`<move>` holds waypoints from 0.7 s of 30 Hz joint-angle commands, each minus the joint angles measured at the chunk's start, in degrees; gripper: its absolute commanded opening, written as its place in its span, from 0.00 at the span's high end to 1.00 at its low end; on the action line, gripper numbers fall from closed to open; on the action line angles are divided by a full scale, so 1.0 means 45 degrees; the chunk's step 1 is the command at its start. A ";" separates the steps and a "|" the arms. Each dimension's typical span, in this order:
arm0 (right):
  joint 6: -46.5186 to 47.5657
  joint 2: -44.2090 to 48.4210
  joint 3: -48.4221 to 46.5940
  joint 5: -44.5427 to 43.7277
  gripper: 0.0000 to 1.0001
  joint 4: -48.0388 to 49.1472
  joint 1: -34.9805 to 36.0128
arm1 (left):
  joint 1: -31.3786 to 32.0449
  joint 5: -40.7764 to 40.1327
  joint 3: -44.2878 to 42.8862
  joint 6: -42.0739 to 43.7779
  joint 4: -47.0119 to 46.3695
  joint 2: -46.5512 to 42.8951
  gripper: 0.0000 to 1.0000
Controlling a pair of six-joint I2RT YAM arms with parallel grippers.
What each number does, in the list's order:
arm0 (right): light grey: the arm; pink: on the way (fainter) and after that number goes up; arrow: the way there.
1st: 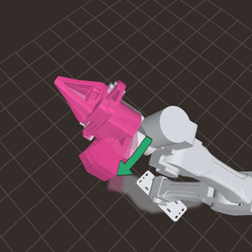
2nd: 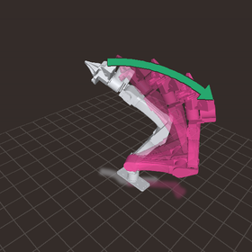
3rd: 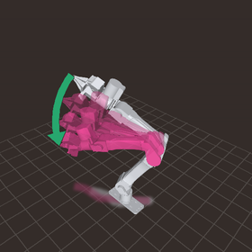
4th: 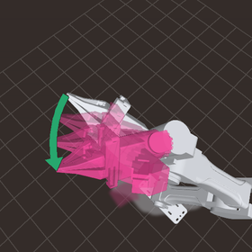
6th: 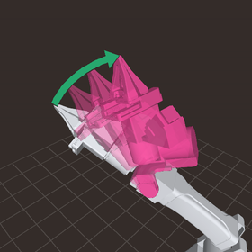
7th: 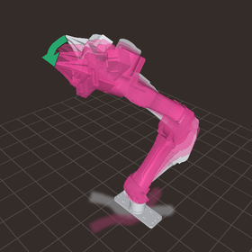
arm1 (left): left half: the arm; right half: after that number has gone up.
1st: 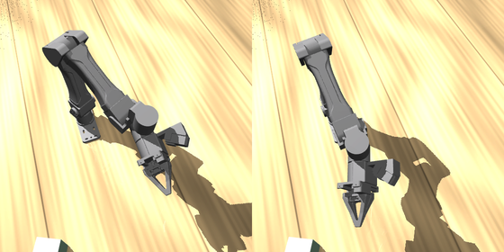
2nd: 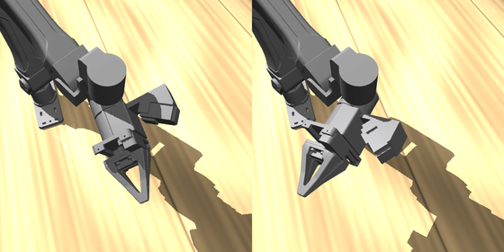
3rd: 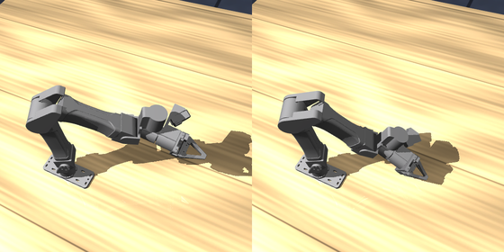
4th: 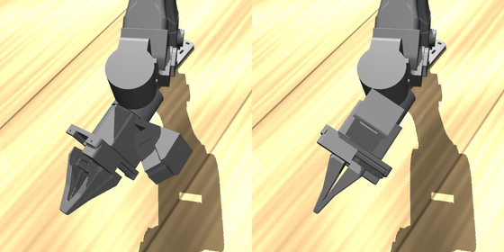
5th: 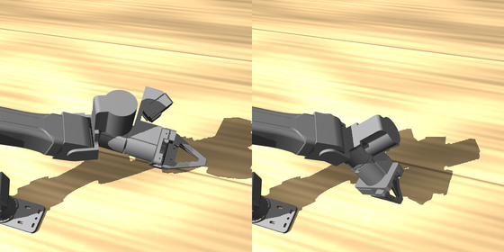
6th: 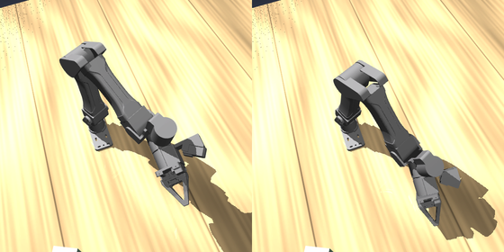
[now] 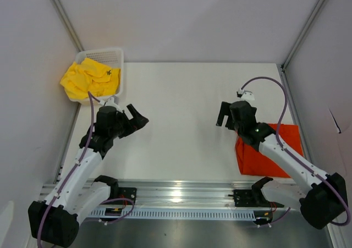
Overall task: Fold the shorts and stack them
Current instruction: Grab the shorts from the pile
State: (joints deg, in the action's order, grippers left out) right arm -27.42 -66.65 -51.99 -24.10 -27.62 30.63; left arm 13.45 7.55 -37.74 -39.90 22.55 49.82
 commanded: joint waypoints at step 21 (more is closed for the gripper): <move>0.2070 0.2722 0.6416 0.3167 0.00 0.8285 0.0497 | -0.4277 -0.0428 -0.4772 -0.0468 0.2373 0.2343 0.01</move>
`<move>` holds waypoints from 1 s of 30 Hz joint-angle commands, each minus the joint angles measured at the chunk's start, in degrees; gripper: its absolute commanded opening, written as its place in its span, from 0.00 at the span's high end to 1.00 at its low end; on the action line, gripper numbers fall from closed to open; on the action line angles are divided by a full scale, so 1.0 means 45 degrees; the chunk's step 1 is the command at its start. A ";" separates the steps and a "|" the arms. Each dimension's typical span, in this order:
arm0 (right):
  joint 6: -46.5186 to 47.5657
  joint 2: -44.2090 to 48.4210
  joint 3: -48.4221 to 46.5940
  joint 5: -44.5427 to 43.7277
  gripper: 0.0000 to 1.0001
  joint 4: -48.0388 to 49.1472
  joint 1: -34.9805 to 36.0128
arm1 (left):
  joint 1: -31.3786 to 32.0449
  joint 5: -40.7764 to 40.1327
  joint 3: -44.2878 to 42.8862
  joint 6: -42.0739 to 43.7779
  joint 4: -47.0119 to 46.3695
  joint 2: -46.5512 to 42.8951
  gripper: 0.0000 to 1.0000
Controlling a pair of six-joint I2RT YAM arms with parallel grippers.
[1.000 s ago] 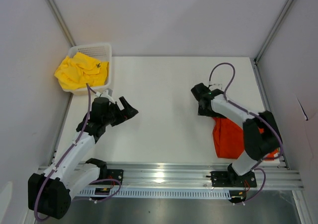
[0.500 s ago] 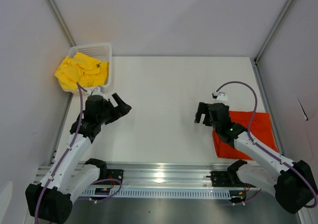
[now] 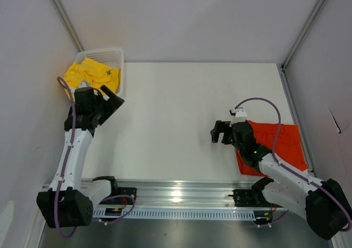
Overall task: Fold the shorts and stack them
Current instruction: Grab the shorts from the pile
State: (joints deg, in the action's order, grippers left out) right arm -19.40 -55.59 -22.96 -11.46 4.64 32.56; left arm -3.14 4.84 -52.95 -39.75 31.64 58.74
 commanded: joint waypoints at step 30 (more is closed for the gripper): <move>0.0111 0.0069 -0.0112 0.0770 0.00 0.1136 0.0226 | -0.2974 -0.7832 -1.0187 -0.2652 0.1797 0.9953 0.02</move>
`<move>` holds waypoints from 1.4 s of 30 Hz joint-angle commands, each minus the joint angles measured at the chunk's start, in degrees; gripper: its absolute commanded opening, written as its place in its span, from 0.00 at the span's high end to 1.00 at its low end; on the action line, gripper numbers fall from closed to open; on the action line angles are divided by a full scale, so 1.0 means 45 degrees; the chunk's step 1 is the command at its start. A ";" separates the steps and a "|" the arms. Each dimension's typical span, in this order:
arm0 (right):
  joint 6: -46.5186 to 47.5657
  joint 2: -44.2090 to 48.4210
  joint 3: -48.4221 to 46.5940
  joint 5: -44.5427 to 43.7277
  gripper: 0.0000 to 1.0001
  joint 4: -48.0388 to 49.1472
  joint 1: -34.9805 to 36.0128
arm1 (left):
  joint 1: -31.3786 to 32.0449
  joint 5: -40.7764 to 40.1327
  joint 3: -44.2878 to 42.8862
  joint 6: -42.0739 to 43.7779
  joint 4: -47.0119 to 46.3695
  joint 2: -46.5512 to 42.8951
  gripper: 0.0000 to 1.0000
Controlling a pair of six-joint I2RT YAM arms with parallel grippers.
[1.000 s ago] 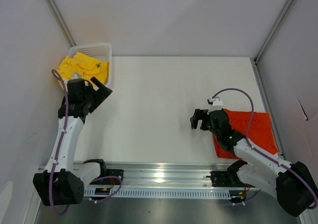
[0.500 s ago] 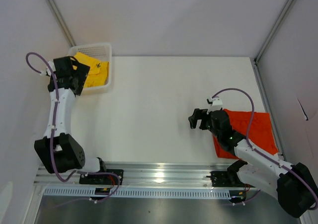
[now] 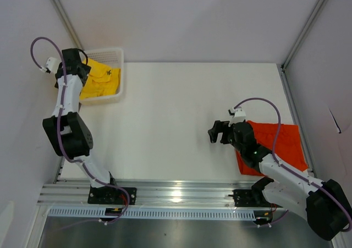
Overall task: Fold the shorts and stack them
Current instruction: Grab the shorts from the pile
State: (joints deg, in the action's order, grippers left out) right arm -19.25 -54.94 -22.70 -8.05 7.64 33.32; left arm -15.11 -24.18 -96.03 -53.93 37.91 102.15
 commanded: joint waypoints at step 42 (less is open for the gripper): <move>0.0194 -0.0663 -0.0405 0.0110 0.00 0.0393 0.0037 | 0.1657 0.4490 -0.1766 -0.1035 -0.2839 -0.3477 1.00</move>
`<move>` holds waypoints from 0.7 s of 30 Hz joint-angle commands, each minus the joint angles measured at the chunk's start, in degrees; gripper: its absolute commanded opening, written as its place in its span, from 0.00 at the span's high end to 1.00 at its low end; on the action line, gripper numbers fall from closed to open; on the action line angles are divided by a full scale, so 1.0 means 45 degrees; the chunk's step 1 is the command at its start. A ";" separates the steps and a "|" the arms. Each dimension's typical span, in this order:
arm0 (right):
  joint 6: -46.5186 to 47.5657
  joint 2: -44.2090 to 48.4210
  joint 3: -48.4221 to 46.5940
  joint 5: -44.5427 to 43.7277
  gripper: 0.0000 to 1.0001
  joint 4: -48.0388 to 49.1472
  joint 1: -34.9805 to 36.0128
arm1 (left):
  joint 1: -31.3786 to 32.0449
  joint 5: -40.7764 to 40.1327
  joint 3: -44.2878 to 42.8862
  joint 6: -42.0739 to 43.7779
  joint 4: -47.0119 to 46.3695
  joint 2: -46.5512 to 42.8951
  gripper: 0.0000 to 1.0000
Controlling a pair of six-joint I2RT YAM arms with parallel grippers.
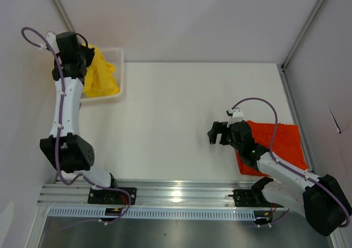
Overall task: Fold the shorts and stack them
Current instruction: Grab the shorts from the pile, then move the shorts to the center of the board
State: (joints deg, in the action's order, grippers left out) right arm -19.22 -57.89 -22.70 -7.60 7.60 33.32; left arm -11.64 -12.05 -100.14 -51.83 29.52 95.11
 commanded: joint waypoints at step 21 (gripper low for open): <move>0.0034 0.0832 -0.0171 -0.0480 0.00 0.0265 -0.0139 | 0.7625 0.2737 0.6233 -0.2328 -0.5601 -0.9514 1.00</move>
State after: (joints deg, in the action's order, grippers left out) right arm -19.22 -56.40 -22.72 -8.14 7.40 33.12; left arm 22.39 1.67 -78.89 -60.23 7.16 51.94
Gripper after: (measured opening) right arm 0.993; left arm 0.003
